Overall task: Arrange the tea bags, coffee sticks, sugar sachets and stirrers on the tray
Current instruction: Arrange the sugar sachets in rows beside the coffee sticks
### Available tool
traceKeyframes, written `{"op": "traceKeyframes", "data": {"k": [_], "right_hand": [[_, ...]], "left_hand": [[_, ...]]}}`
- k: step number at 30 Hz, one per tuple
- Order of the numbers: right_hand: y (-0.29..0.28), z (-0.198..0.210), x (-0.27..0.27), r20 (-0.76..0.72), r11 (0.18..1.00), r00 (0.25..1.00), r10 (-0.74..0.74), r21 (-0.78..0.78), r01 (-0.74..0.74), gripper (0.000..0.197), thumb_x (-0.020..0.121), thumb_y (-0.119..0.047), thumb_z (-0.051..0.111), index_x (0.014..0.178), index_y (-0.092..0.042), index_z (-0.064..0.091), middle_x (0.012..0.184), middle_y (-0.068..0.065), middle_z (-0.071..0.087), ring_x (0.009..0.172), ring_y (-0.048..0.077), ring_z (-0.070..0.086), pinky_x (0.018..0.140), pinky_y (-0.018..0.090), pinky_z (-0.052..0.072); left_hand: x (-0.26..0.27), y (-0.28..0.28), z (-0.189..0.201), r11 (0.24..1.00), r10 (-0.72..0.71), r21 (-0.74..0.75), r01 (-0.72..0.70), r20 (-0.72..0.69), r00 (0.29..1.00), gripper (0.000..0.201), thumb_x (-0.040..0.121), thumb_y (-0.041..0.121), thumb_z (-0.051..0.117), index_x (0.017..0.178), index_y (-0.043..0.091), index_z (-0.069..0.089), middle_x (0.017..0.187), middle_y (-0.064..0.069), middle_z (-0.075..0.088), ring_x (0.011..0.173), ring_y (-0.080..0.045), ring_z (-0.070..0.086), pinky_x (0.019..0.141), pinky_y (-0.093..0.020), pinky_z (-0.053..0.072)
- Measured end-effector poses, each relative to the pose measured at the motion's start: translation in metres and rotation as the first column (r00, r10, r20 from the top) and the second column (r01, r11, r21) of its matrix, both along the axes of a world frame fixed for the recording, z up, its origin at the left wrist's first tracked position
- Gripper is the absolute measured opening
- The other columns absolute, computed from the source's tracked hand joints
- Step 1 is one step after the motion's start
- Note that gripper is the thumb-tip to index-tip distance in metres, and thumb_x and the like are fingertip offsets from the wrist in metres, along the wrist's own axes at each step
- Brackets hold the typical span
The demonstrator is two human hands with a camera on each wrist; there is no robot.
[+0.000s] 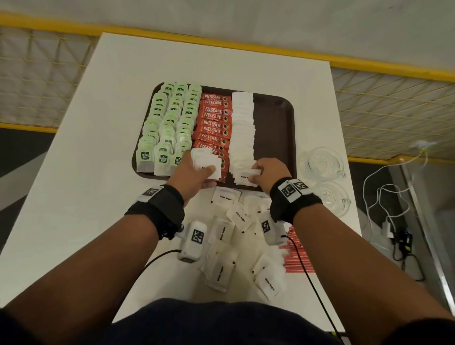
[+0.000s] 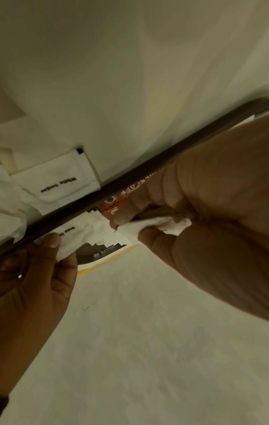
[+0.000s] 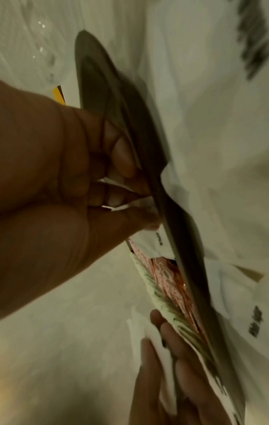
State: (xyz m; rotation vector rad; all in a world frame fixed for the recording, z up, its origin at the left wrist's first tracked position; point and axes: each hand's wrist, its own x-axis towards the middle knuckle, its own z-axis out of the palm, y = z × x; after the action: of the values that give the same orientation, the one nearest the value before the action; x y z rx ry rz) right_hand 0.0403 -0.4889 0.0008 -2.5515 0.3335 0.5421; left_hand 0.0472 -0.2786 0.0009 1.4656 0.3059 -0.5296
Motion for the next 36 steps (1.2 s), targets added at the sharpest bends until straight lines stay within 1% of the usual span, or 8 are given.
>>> {"op": "traceKeyframes", "data": {"k": [5, 9, 15, 20, 23, 26, 30, 36], "right_hand": [[0.004, -0.011, 0.003, 0.035, 0.983, 0.982, -0.183, 0.022, 0.183, 0.038, 0.08, -0.025, 0.079, 0.1, -0.018, 0.048, 0.095, 0.0, 0.056, 0.089, 0.019, 0.056, 0.075, 0.027, 0.039], [0.013, -0.01, 0.007, 0.006, 0.987, 0.987, -0.159, 0.016, 0.159, 0.035, 0.079, -0.026, 0.08, 0.098, -0.017, 0.051, 0.086, -0.004, 0.053, 0.085, 0.017, 0.056, 0.072, 0.026, 0.038], [0.012, -0.004, 0.005, 0.096, 0.97, 0.967, -0.237, 0.069, 0.232, 0.038, 0.081, -0.031, 0.077, 0.107, -0.016, 0.053, 0.095, 0.0, 0.059, 0.09, 0.018, 0.059, 0.078, 0.028, 0.046], [0.027, 0.019, 0.0, 0.063, 0.931, 0.988, -0.141, 0.348, 0.111, 0.036, 0.088, -0.05, 0.064, 0.101, -0.016, 0.063, 0.095, 0.0, 0.069, 0.086, 0.016, 0.067, 0.081, 0.035, 0.056], [0.034, 0.022, -0.004, 0.029, 0.885, 0.995, -0.096, 0.46, 0.072, 0.03, 0.083, -0.034, 0.076, 0.101, -0.011, 0.067, 0.092, 0.007, 0.073, 0.082, 0.021, 0.07, 0.076, 0.034, 0.059], [0.03, 0.016, -0.005, 0.048, 0.85, 0.98, -0.192, 0.508, 0.142, 0.018, 0.083, -0.016, 0.076, 0.097, -0.008, 0.067, 0.095, 0.016, 0.072, 0.075, 0.021, 0.067, 0.063, 0.023, 0.057], [0.014, 0.004, 0.0, 0.084, 0.923, 0.982, -0.171, 0.364, 0.13, 0.014, 0.085, -0.02, 0.074, 0.096, -0.015, 0.066, 0.093, 0.012, 0.069, 0.082, 0.027, 0.066, 0.073, 0.034, 0.058], [0.006, -0.007, 0.004, 0.074, 0.99, 0.997, -0.036, 0.141, 0.025, 0.018, 0.088, -0.026, 0.071, 0.104, -0.018, 0.066, 0.093, 0.003, 0.064, 0.086, 0.016, 0.059, 0.073, 0.024, 0.043]], "left_hand": [[0.002, 0.008, -0.001, 1.0, -0.02, -0.002, 0.02, 0.008, 1.0, 0.048, 0.093, 0.002, 0.061, 0.132, 0.017, 0.037, 0.128, -0.008, 0.057, 0.109, -0.029, 0.066, 0.087, -0.047, 0.058], [0.004, 0.011, 0.0, 0.999, -0.048, 0.012, 0.048, -0.003, 0.999, 0.047, 0.093, 0.003, 0.06, 0.132, 0.014, 0.037, 0.128, -0.01, 0.056, 0.107, -0.029, 0.067, 0.085, -0.045, 0.059], [0.004, 0.009, 0.005, 0.995, -0.102, -0.022, 0.102, -0.019, 0.995, 0.044, 0.096, 0.001, 0.05, 0.136, 0.017, 0.038, 0.126, -0.006, 0.057, 0.109, -0.026, 0.065, 0.084, -0.041, 0.06], [0.004, 0.002, 0.001, 0.988, -0.148, -0.032, 0.149, 0.037, 0.988, 0.048, 0.089, 0.003, 0.067, 0.129, 0.02, 0.045, 0.124, -0.006, 0.063, 0.111, -0.022, 0.065, 0.085, -0.042, 0.059], [0.003, -0.005, 0.002, 0.982, -0.191, 0.003, 0.191, 0.071, 0.979, 0.055, 0.082, 0.012, 0.078, 0.129, 0.018, 0.05, 0.12, -0.006, 0.067, 0.108, -0.02, 0.068, 0.082, -0.041, 0.06], [0.005, -0.008, 0.0, 0.984, -0.18, 0.006, 0.18, 0.042, 0.983, 0.052, 0.086, 0.008, 0.071, 0.132, 0.016, 0.046, 0.123, -0.011, 0.064, 0.106, -0.026, 0.068, 0.081, -0.04, 0.06], [0.014, -0.007, 0.001, 0.993, -0.12, -0.019, 0.12, -0.036, 0.992, 0.043, 0.097, 0.001, 0.046, 0.136, 0.018, 0.041, 0.123, -0.013, 0.062, 0.095, -0.032, 0.071, 0.079, -0.035, 0.06], [0.021, 0.0, 0.002, 0.994, -0.108, -0.011, 0.108, -0.038, 0.993, 0.045, 0.098, 0.0, 0.042, 0.14, 0.016, 0.038, 0.128, -0.016, 0.06, 0.101, -0.036, 0.07, 0.09, -0.044, 0.057]]}}
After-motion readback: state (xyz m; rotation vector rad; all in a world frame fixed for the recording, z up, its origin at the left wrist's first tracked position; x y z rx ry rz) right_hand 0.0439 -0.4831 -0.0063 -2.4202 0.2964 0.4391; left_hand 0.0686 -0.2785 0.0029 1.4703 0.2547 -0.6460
